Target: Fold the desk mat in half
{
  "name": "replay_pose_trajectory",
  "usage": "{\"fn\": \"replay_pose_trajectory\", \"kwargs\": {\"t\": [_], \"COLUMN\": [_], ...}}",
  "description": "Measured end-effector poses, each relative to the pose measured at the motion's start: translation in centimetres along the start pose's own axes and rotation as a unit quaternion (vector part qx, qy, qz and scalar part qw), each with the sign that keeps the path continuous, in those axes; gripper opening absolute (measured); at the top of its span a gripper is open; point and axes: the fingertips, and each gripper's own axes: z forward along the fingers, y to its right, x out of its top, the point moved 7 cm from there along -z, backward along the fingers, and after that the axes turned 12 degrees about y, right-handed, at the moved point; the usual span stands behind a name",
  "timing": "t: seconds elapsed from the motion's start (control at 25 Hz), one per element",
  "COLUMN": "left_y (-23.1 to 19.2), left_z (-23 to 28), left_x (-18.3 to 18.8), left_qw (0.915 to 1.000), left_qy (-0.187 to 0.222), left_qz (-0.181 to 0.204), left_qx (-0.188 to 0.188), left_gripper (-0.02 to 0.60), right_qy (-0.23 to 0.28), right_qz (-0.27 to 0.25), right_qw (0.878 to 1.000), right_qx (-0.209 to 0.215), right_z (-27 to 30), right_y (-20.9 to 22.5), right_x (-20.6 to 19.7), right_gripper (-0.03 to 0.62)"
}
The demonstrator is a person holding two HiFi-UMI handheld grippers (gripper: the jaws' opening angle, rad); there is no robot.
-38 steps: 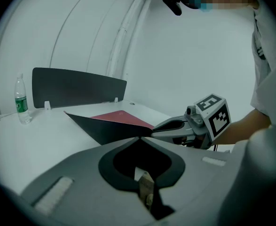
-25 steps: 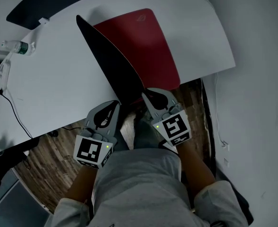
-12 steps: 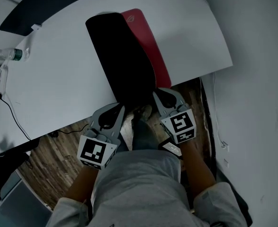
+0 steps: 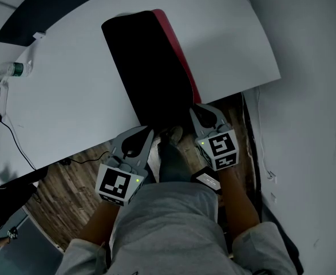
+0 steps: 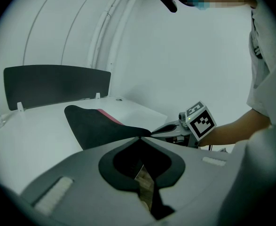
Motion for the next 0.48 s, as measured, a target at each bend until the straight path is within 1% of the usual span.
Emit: {"fn": "replay_pose_trajectory", "kwargs": {"t": [0.48], "left_y": [0.7], "left_z": [1.1], "left_x": [-0.6], "left_qw": [1.0000], "left_qy": [-0.007], "left_qz": [-0.003], "left_qx": [0.000], "left_gripper": [0.018], "right_qy": [-0.007], "right_qz": [0.007], "right_qw": [1.000], "right_qx": [-0.005], "right_z": [-0.3], "right_y": [1.7], "right_x": [-0.9], "right_gripper": [0.023]}}
